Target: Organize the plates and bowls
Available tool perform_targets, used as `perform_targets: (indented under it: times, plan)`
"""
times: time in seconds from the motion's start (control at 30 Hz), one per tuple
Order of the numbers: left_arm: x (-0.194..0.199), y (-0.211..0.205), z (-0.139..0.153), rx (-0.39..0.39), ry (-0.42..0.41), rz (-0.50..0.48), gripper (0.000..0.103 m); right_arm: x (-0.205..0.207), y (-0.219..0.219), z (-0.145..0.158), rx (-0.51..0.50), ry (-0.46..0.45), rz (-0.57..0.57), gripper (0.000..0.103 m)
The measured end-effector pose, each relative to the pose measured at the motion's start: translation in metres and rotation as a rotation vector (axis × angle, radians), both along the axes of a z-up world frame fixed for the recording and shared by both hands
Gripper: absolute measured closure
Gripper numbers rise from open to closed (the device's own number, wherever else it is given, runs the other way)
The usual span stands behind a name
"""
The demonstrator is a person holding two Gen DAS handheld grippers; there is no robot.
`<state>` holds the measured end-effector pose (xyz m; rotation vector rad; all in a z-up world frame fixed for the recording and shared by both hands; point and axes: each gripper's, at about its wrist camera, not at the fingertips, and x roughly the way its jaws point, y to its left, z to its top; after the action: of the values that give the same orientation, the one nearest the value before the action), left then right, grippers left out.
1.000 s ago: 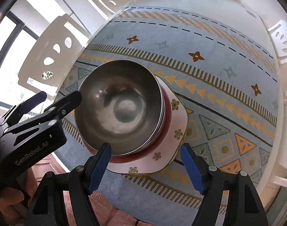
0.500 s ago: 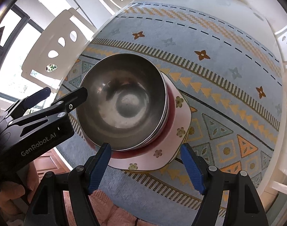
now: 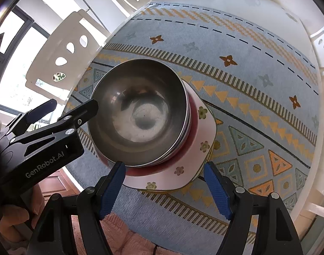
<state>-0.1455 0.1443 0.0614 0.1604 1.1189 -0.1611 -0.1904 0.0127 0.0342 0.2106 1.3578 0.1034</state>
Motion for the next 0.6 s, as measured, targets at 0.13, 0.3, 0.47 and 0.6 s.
perform_targets:
  times: [0.13,0.3,0.47,0.6]
  plan:
    - [-0.0012,0.0013,-0.0004,-0.002,0.000,0.001,0.013,-0.0009,0.0005,0.0003,-0.002,0.001,-0.002,0.029]
    - [-0.0016,0.0034,-0.0006,-0.005,0.001,0.004,0.013,-0.0015,0.0022,0.0003,-0.003,0.003,-0.003,0.029]
    - [-0.0020,0.0064,-0.0004,-0.008,0.002,0.010,0.013,-0.0018,0.0005,0.0000,-0.003,0.005,-0.004,0.029]
    - [-0.0025,0.0078,-0.0013,-0.006,0.006,0.010,0.013,-0.0021,0.0014,-0.0004,-0.003,0.007,-0.001,0.029]
